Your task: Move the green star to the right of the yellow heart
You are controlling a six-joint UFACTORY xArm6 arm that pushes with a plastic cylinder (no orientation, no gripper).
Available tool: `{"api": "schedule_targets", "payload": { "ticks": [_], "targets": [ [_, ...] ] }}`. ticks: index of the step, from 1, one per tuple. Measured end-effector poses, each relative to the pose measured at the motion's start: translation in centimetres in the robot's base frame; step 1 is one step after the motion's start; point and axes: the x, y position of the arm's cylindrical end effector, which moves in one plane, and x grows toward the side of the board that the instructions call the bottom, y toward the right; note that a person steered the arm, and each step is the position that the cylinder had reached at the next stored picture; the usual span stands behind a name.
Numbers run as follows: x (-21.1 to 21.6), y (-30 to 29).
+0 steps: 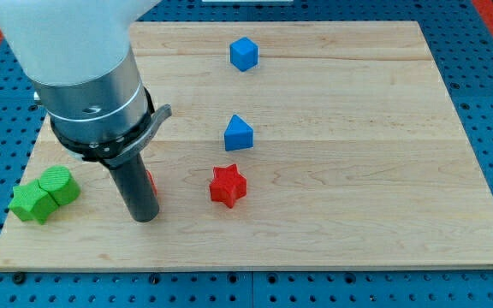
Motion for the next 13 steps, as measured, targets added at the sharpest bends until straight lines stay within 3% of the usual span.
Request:
{"api": "schedule_targets", "payload": {
  "ticks": [1, 2, 3, 7, 9, 11, 13],
  "targets": [
    [4.9, -1.0],
    [5.9, -9.7],
    [1.9, -14.8],
    [-10.6, -6.8],
    [-14.1, -6.8],
    [-20.7, -6.6],
    [-21.5, -1.1]
  ]
}}
